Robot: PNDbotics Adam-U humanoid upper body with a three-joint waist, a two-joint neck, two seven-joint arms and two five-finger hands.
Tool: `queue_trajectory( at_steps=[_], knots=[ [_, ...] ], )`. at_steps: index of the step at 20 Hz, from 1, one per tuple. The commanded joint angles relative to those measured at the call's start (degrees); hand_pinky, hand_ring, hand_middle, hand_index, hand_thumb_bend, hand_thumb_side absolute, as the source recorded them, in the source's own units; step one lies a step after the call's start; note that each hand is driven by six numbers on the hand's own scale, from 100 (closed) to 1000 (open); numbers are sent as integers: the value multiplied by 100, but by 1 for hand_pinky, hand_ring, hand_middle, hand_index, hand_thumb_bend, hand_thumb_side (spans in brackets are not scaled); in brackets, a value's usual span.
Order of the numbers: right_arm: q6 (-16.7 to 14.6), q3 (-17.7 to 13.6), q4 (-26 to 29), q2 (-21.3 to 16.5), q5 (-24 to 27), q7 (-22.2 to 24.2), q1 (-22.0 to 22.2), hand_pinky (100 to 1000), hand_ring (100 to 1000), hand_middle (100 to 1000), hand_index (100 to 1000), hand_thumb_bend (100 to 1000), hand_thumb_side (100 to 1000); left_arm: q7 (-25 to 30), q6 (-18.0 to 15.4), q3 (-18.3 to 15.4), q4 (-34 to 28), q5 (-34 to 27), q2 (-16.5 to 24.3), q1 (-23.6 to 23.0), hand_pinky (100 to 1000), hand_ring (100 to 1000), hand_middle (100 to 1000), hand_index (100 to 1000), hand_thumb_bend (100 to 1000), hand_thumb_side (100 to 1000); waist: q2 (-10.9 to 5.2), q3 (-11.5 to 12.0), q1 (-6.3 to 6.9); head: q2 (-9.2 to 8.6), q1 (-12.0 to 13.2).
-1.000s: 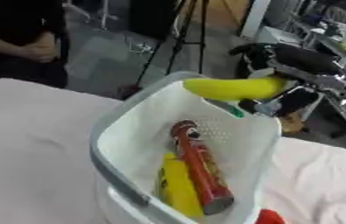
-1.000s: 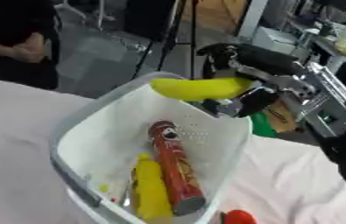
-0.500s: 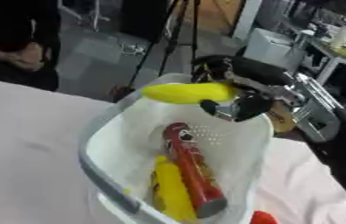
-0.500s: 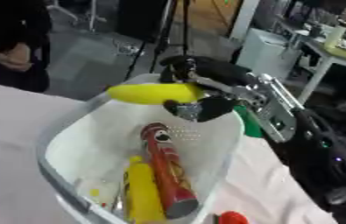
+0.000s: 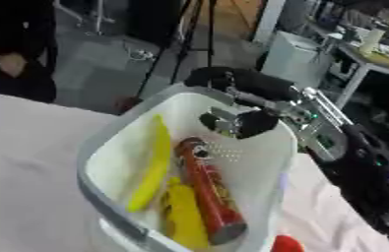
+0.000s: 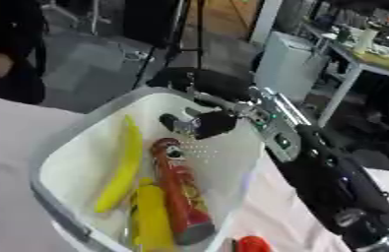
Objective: Pick up objects on the table and place them in the box.
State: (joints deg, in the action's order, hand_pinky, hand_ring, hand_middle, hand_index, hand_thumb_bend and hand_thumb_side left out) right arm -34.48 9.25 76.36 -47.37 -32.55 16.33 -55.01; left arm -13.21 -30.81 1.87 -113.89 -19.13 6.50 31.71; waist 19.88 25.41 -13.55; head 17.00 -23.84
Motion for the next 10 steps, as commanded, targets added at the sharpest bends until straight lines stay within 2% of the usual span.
queue_trajectory(
  at_steps=[1,10],
  knots=[
    [28,-9,38,-106,-88,-84,-122,1000,1000,991,1000,204,937,-14,-28,-6,-70,9,-13,49,555,445,550,626,100,895,-98,-11,60,-80,-49],
    [65,-14,77,-120,-27,-138,-119,1000,1000,982,1000,202,923,-19,-33,-7,-70,35,-10,63,554,444,549,625,100,894,-105,-32,60,-65,-54]
  ],
)
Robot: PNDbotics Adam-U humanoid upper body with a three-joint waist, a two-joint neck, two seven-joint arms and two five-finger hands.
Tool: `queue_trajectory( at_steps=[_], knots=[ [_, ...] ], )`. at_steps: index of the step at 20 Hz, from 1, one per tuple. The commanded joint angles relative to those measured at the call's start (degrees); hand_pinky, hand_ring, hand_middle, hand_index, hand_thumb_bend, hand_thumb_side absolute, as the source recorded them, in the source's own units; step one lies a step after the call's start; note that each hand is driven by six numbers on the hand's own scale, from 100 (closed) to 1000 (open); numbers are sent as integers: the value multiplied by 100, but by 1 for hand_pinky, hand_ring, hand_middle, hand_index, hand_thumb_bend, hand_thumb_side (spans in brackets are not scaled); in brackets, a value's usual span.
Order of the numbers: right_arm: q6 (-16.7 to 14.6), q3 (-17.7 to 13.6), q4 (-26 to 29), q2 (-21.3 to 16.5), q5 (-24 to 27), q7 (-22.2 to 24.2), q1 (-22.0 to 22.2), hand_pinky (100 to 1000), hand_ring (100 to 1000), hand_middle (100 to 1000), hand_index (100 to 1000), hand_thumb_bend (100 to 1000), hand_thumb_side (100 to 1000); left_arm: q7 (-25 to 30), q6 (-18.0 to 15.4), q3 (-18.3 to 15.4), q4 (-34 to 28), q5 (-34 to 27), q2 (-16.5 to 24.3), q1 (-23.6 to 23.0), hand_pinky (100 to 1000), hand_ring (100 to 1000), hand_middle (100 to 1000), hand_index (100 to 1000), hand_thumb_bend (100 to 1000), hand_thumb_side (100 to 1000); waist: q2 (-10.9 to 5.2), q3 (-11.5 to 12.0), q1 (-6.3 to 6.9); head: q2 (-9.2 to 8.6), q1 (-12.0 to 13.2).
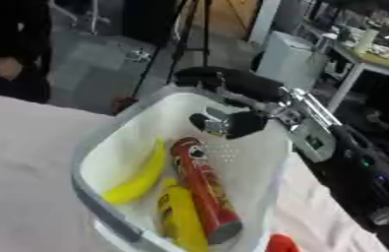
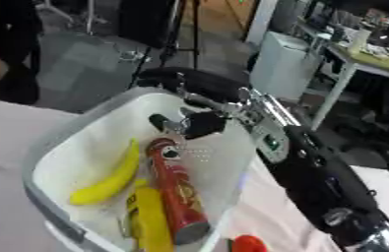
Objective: Pick up objects on the table and place them in the box.
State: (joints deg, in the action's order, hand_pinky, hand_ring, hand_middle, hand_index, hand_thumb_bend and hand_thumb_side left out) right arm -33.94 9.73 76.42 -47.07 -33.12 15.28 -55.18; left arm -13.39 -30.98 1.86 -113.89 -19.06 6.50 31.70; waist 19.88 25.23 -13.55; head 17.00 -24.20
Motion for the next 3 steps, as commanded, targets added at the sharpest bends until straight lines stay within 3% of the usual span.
queue_trajectory(
  at_steps=[1,3],
  knots=[
    [16,-73,73,-157,40,-41,-97,1000,1000,978,1000,199,920,0,-18,-8,-70,31,-9,66,553,444,548,625,100,894,-112,-21,60,-66,-11],
    [33,-110,83,-188,80,-79,-77,1000,1000,976,1000,191,923,1,-23,-13,-70,42,-7,69,552,444,548,625,100,894,-122,-38,60,-67,5]
  ],
)
